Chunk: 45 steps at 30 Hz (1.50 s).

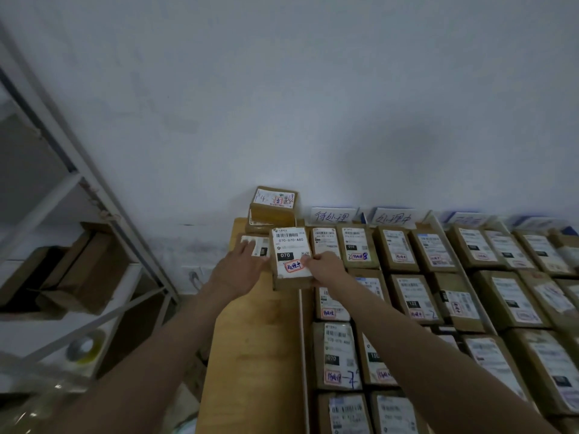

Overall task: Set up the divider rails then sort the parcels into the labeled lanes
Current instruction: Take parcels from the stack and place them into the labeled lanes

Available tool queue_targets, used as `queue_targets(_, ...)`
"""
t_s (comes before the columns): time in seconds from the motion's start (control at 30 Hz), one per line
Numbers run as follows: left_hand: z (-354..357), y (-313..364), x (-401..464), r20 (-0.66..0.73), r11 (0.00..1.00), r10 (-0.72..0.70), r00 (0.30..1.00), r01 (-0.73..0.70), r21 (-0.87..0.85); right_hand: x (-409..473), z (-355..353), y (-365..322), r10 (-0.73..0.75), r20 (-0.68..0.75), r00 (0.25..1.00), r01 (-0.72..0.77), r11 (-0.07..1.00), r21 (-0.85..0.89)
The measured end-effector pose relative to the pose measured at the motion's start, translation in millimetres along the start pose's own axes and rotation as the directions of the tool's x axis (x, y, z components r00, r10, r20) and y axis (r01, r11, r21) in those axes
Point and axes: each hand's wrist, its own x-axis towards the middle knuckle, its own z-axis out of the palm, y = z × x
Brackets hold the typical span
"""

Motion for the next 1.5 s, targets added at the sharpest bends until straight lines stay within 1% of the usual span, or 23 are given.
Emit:
queue_targets(0.03, 2, 3, -9, 0.007, 0.998, -0.009, 1.000, 0.009, 0.059, -4, -6, 6, 0.000, -0.016, 1.000, 0.000, 1.000, -0.009)
queue_targets(0.13, 8, 10, -25, 0.002, 0.989, -0.019, 1.000, 0.019, 0.148, -20, -25, 20, 0.007, -0.070, 0.998, -0.010, 0.999, -0.040)
queue_targets(0.3, 12, 40, -42, -0.051, 0.947, 0.091, 0.995, -0.071, 0.312, -46, -57, 39, 0.004, -0.140, 0.990, -0.009, 0.999, -0.041)
queue_targets(0.5, 18, 78, -58, -0.057, 0.909, 0.169, 0.984, -0.134, 0.395, -81, -89, 63, -0.018, -0.203, 0.979, 0.019, 1.000, 0.004)
queue_targets(0.6, 23, 94, -62, -0.057, 0.910, 0.203, 0.978, -0.166, 0.381, -95, -105, 72, 0.015, -0.248, 0.969, -0.024, 0.999, -0.036)
queue_targets(0.73, 34, 117, -63, -0.049, 0.904, 0.247, 0.968, -0.212, 0.371, -110, -125, 91, 0.030, -0.291, 0.956, -0.026, 0.999, 0.019)
queue_targets(0.8, 42, 129, -65, -0.027, 0.896, 0.267, 0.963, -0.238, 0.375, -119, -137, 103, 0.020, -0.300, 0.954, -0.017, 1.000, 0.011)
queue_targets(0.97, 71, 164, -75, 0.035, 0.883, 0.307, 0.951, -0.299, 0.362, -137, -170, 138, 0.068, -0.341, 0.938, -0.062, 0.998, 0.027)
queue_targets(1.03, 83, 178, -78, 0.055, 0.879, 0.317, 0.947, -0.315, 0.358, -141, -185, 153, 0.091, -0.352, 0.932, -0.074, 0.995, 0.060)
queue_targets(1.1, 98, 190, -84, 0.082, 0.878, 0.316, 0.945, -0.324, 0.351, -146, -199, 168, 0.097, -0.362, 0.927, -0.079, 0.995, 0.066)
queue_targets(1.27, 136, 217, -104, 0.114, 0.879, 0.305, 0.946, -0.325, 0.348, -161, -225, 209, 0.065, -0.356, 0.932, -0.063, 0.998, 0.019)
queue_targets(1.37, 165, 228, -123, 0.141, 0.895, 0.260, 0.955, -0.294, 0.337, -174, -234, 235, 0.048, -0.328, 0.944, -0.062, 0.998, -0.031)
queue_targets(1.5, 205, 238, -153, 0.124, 0.910, 0.220, 0.968, -0.249, 0.330, -184, -245, 272, 0.024, -0.283, 0.959, -0.043, 0.997, -0.061)
